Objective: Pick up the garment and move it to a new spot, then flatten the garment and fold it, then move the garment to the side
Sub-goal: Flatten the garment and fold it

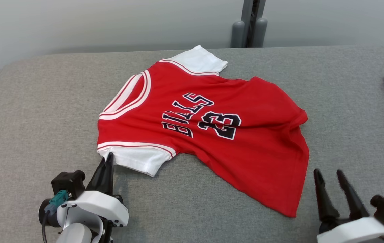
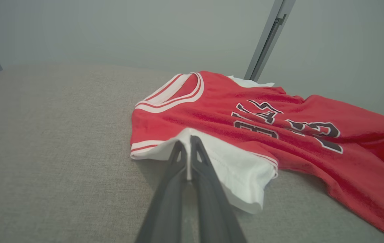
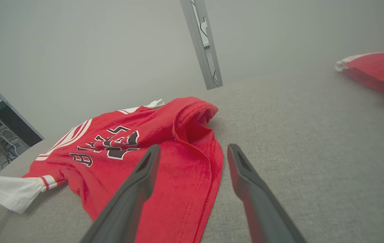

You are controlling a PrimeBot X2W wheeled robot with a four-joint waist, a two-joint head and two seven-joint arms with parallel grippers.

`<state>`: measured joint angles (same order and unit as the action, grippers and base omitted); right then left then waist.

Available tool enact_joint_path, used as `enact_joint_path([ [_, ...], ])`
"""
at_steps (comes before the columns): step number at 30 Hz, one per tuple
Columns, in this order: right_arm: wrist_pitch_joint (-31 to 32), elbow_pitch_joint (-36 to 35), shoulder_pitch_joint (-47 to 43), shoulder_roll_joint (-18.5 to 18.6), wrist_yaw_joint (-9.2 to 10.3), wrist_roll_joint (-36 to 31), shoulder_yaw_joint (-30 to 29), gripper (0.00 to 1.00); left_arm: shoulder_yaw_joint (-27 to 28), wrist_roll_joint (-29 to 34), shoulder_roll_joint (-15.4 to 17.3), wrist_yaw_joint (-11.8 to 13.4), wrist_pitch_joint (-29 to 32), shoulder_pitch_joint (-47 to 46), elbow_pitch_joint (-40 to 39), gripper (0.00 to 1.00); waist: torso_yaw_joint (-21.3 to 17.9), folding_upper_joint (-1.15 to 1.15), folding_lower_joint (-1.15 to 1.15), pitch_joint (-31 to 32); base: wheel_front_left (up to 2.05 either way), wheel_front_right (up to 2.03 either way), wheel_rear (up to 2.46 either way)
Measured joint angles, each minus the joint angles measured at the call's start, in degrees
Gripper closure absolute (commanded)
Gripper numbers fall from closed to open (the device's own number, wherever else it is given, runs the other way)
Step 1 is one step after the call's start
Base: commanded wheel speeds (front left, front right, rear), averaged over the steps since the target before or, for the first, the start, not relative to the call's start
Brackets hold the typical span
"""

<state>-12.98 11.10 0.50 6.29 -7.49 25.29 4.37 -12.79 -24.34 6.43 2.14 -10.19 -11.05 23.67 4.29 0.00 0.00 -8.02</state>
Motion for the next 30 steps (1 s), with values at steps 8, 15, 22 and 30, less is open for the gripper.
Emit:
enact_joint_path([
  [8, 4.34, 5.1, -2.37, -2.65, 0.0, 7.44, 3.02, 0.0, 0.97, -0.05, 0.79, 1.31, -1.01, 0.05, -3.1, 1.0, -2.08, 0.0, 0.0, -1.26, 0.0, 0.0, 0.0],
  [15, 8.72, 8.43, -1.32, -3.09, -0.01, 14.35, 5.58, 0.0, 0.79, -0.05, 1.18, 1.64, -1.0, 0.03, -3.37, 1.0, -2.77, 0.0, 0.0, -1.74, 0.0, 0.0, 0.0],
  [22, 12.36, 9.58, -0.48, -2.26, -0.01, 17.45, 9.0, 0.0, 0.04, -0.09, 1.18, 1.64, -1.01, -0.12, -3.03, 1.0, -1.67, 0.0, 0.0, -1.21, 0.0, 0.0, 0.0],
  [30, 14.04, 10.13, -0.25, -1.09, -0.02, 18.51, 11.01, 0.93, -0.31, -0.51, 1.18, 1.65, -1.16, -0.04, -2.69, 1.0, -0.48, 0.0, 0.0, -0.37, 0.0, 0.0, 0.0],
])
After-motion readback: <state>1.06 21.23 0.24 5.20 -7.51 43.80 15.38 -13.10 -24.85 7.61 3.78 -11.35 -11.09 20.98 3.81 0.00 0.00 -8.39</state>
